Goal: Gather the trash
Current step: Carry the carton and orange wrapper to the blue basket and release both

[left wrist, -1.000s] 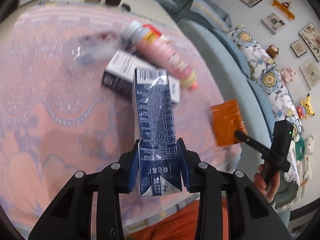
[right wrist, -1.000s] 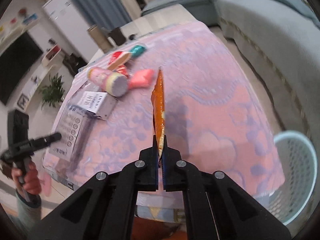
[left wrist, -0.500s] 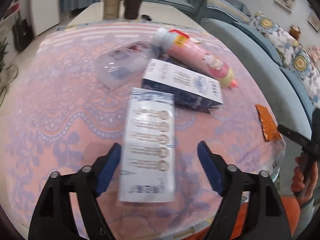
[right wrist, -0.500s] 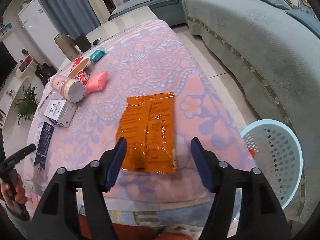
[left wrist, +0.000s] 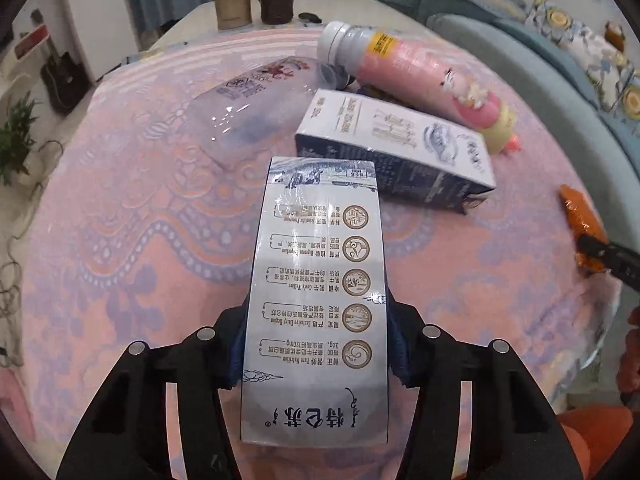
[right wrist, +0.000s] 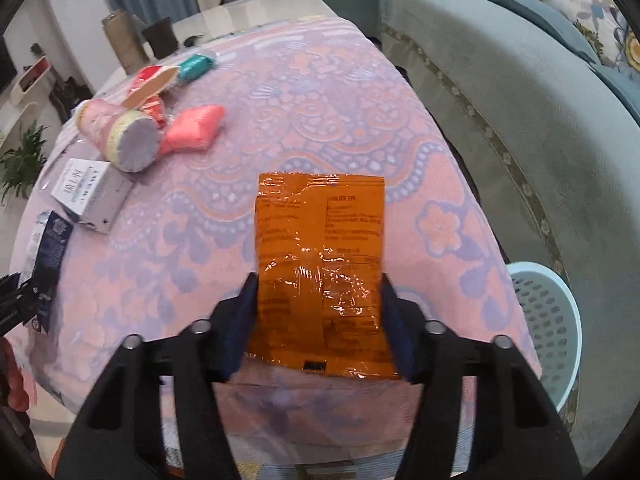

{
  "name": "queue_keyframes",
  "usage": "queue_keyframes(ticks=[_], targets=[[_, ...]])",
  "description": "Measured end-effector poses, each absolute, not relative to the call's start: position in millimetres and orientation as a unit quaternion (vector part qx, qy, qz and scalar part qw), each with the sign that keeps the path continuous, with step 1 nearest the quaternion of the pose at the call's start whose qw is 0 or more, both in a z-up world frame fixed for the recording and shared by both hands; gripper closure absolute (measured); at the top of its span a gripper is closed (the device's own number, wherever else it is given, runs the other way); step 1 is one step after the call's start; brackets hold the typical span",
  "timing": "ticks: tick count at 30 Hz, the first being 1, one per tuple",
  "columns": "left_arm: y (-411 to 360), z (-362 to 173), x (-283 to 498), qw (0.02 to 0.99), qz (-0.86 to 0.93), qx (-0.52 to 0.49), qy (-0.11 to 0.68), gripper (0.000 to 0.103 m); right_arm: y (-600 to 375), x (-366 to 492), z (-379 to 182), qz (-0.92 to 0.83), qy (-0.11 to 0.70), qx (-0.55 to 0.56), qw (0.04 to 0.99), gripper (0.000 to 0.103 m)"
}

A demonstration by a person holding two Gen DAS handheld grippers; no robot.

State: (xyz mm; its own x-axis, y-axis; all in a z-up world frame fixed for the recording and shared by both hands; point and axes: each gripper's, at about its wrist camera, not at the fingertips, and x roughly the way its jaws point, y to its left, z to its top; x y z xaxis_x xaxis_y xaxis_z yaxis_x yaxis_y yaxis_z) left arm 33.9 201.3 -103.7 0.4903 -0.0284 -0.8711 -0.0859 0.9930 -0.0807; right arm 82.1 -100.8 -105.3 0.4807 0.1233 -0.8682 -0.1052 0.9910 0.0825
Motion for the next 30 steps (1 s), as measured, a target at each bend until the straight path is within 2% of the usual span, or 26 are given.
queue_keyframes(ticks=[2,3,12,21,25,30], targets=[[198,-94,29,0.871,-0.001,-0.065,0.486,0.052,-103,80,-101,0.073,0.497,0.017,0.864,0.07],[195,-87,26,0.876,-0.011,-0.066,0.477,0.052,-105,79,-98,0.074,0.495,0.02,0.866,0.08],[120,-9,24,0.909,-0.135,-0.072,0.388,0.052,-147,54,-49,0.042,0.428,0.055,0.901,0.081],[-11,25,34,0.904,-0.258,-0.046,0.339,0.052,-242,11,-13,-0.052,0.376,0.097,0.92,0.081],[-60,26,48,0.892,-0.301,-0.026,0.336,0.052,-282,-10,-20,-0.095,0.373,0.117,0.916,0.081],[-132,11,62,0.865,-0.354,0.003,0.356,0.051,-335,-25,-56,-0.139,0.401,0.167,0.89,0.081]])
